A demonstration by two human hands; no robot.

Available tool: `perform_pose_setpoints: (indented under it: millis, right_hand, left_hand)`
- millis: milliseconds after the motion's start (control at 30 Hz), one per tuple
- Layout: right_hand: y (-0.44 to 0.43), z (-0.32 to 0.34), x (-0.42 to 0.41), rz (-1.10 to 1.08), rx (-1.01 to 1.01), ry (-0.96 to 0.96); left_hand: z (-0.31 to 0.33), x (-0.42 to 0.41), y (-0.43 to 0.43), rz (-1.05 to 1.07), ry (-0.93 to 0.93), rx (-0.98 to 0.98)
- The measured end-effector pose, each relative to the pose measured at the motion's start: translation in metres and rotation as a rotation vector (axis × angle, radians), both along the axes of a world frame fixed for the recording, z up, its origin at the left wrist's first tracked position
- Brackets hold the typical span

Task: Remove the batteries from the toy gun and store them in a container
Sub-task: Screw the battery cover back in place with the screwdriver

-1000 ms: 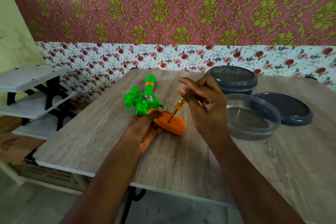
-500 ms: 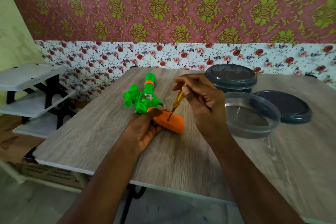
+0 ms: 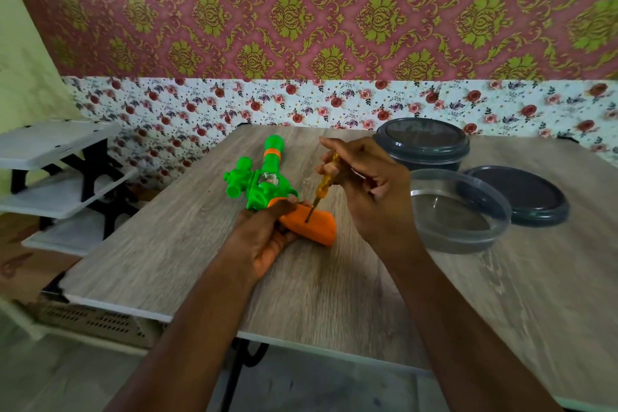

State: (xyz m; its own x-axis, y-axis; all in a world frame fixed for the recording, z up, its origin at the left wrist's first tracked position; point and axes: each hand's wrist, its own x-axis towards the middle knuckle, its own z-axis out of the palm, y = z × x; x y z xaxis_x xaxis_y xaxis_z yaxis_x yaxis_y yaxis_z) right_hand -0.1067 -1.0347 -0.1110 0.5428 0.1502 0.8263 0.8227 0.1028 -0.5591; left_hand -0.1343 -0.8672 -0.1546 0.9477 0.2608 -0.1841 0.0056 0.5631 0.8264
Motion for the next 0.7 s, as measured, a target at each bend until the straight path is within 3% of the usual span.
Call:
perform_pose_setpoints:
  millis: [133,300,533,700]
  right_hand:
    - [-0.0024,0.0007,0.0034,-0.066,-0.033,-0.077]
    - [-0.0027,-0.0019,0.0025,0.017,-0.051,-0.032]
    - [-0.0017,-0.0019,0.0043,-0.231,-0.171,-0.270]
    - [-0.0005,-0.0023,-0.0010,-0.002,-0.130,-0.102]
  left_hand:
    - [-0.0004,-0.0005,-0.0004,-0.011,-0.014,0.015]
    - [-0.0027,0.0012,0.0021,-0.004,-0.021,0.008]
    - [-0.0067,0.0043,0.0036,-0.008,-0.022,0.006]
    - [-0.0090,0.0065,0.0049,-0.012,-0.026,0.017]
